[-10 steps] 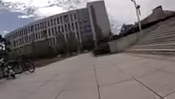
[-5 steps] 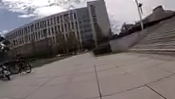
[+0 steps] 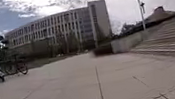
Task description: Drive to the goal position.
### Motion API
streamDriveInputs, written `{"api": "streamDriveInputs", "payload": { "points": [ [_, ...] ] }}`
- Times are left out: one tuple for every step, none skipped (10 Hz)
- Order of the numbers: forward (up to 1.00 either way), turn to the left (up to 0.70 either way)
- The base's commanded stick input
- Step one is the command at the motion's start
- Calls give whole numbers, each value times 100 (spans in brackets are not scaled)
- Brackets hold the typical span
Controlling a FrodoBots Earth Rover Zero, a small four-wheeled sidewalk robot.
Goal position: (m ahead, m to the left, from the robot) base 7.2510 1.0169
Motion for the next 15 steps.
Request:
{"api": "streamDriveInputs", "payload": {
  "points": [
    [70,-5],
    [70,0],
    [70,0],
    [70,0],
    [70,0],
    [70,0],
    [70,0],
    [70,0],
    [70,0],
    [70,0],
    [70,0],
    [70,0],
    [70,0],
    [70,0],
    [70,0]
  ]
}}
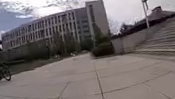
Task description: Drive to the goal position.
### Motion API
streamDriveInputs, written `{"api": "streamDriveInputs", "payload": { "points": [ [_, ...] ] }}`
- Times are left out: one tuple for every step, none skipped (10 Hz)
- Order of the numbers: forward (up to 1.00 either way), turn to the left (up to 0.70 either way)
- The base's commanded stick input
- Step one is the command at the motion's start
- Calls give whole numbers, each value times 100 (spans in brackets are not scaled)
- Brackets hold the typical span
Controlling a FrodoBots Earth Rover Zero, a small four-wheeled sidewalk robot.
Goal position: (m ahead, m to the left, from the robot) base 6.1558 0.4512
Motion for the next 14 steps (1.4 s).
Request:
{"api": "streamDriveInputs", "payload": {
  "points": [
    [70,0],
    [70,0],
    [70,0],
    [70,0],
    [70,0],
    [70,0],
    [70,0],
    [70,0],
    [70,0],
    [70,0],
    [70,0],
    [70,0],
    [70,0],
    [70,0]
  ]
}}
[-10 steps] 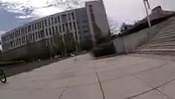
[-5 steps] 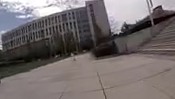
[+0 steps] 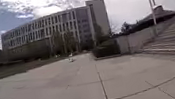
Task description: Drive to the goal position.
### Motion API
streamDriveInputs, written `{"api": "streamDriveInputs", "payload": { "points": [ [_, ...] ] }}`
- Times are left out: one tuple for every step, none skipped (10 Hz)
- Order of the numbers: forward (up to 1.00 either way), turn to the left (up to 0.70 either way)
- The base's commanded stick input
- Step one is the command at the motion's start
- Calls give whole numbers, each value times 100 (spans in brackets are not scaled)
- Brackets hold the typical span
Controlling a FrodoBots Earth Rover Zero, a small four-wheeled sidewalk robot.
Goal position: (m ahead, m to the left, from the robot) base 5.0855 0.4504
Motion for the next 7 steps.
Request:
{"api": "streamDriveInputs", "payload": {
  "points": [
    [70,1],
    [70,27],
    [70,34],
    [70,12],
    [70,0],
    [70,0],
    [70,0]
  ]
}}
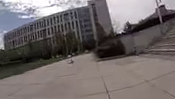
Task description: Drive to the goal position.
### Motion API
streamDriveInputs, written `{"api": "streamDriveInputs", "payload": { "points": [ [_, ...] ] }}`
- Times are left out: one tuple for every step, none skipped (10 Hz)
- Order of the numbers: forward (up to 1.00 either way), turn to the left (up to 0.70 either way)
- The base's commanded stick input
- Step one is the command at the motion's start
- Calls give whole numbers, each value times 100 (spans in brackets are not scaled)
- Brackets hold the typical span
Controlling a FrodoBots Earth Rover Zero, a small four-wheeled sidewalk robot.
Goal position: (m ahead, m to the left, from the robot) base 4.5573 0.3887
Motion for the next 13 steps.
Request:
{"api": "streamDriveInputs", "payload": {
  "points": [
    [70,0],
    [70,0],
    [70,0],
    [70,0],
    [70,0],
    [70,0],
    [70,0],
    [70,0],
    [70,-2],
    [70,-17],
    [70,-32],
    [70,-35],
    [70,-12]
  ]
}}
